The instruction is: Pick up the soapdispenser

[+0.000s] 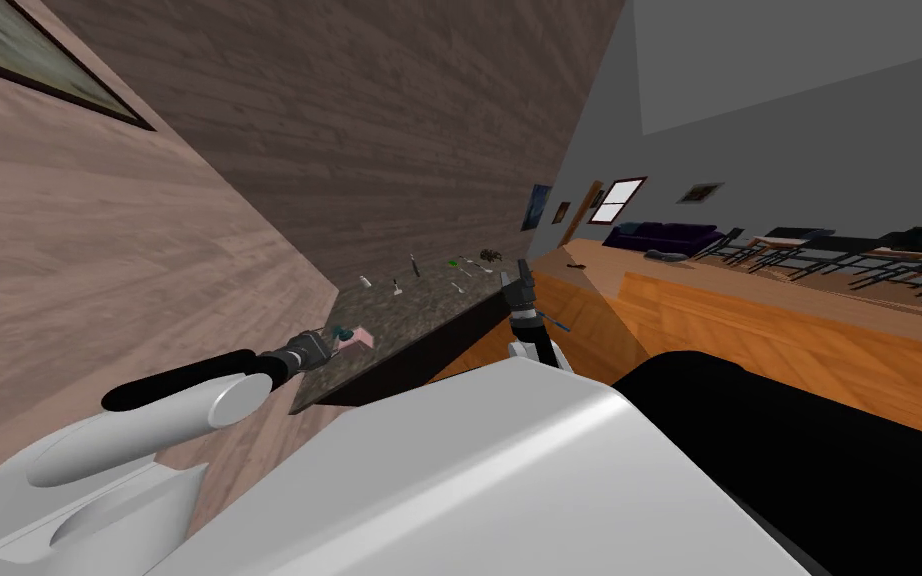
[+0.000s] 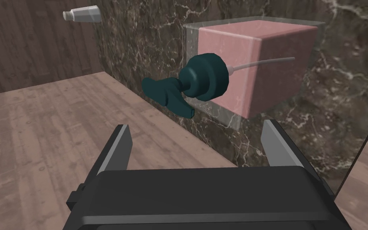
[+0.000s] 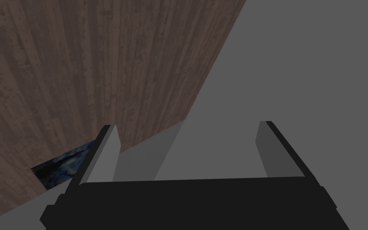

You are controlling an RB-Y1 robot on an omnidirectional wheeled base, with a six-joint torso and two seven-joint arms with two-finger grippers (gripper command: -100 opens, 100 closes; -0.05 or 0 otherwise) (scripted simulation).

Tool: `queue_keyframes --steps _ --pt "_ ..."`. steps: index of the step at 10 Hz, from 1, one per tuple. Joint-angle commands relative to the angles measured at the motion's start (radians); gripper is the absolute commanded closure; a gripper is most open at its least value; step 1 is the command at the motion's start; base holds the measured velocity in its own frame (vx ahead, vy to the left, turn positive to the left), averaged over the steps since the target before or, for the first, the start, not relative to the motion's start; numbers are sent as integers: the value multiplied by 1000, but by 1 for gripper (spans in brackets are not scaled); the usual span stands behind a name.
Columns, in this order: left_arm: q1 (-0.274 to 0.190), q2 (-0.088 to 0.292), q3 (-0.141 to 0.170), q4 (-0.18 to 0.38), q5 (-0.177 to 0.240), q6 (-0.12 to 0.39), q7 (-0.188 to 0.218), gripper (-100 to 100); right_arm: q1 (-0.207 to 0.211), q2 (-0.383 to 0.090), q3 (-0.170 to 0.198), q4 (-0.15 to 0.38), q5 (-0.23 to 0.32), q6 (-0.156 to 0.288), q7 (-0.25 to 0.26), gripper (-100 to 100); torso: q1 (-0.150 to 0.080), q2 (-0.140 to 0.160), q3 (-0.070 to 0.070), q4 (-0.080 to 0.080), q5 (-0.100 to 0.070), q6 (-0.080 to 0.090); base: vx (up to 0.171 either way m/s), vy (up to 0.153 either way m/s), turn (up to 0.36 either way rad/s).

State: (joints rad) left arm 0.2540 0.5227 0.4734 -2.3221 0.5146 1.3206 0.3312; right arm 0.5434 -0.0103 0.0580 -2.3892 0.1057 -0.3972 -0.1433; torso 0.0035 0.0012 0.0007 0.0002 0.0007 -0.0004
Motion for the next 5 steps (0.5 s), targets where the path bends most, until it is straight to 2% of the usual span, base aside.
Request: queue_keyframes --steps 1,2,3,4,5 --pt "-8 33 25 1 37 50 3 -100 0 0 0 0 0 0 0 0 0 0 0 0 0 0 -40 34 -253" --pt "-8 33 25 1 37 69 3 -100 0 0 0 0 0 0 0 0 0 1 0 0 0 0 -30 27 -76" --pt "-15 53 40 2 61 106 5 -100 0 0 0 0 0 0 0 0 0 0 0 0 0 -1 -23 17 -135" --pt "-15 53 40 2 61 111 5 -100 0 0 0 0 0 0 0 0 0 0 0 0 0 0 -18 20 -72" --pt "-22 72 54 4 84 151 6 -100 0 0 0 0 0 0 0 0 0 0 0 0 0 -1 -19 18 -141"
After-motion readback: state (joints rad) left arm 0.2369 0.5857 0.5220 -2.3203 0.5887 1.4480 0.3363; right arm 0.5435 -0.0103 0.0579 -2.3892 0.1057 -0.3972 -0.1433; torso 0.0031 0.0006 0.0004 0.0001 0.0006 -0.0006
